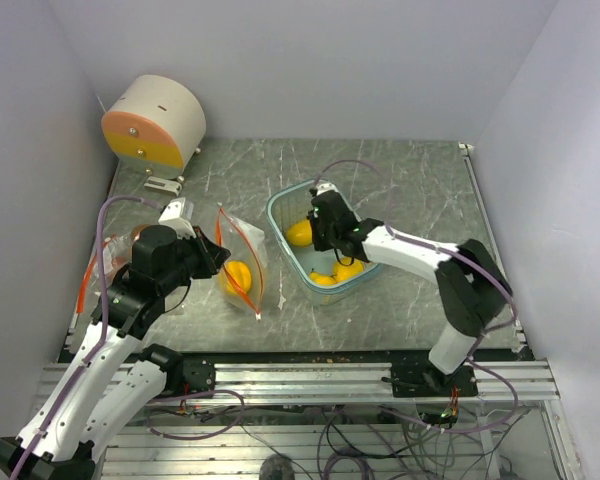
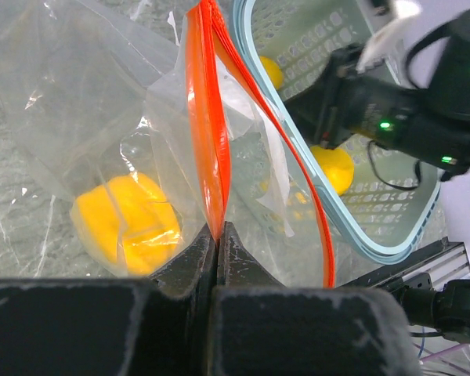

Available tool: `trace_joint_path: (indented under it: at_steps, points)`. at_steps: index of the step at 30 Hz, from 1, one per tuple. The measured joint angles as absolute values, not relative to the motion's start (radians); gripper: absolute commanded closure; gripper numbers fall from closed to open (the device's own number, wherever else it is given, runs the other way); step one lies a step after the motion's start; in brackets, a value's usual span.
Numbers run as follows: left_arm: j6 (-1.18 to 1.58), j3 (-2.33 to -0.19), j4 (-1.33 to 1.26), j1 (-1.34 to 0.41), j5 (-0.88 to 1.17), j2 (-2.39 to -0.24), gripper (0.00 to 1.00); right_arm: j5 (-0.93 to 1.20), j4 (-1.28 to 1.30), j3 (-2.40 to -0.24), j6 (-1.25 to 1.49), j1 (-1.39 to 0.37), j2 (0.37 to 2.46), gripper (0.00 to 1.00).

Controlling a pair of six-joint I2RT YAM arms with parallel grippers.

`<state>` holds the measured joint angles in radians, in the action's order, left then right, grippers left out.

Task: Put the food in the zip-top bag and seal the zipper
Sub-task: Pick up the fake fruit from the bin.

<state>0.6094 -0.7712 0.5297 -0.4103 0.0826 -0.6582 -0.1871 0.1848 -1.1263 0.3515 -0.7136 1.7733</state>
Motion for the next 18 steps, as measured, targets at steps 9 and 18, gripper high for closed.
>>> trace_joint_path:
  at_steps: [9,18]
  points:
    - [0.609,-0.768,0.529,-0.41,0.084,-0.66,0.93,-0.176,0.055,-1.016,0.344,-0.713,1.451,0.42]
    - [0.609,-0.764,0.528,-0.41,0.094,-0.667,0.93,-0.199,0.181,-1.263,0.487,-0.69,1.734,0.11]
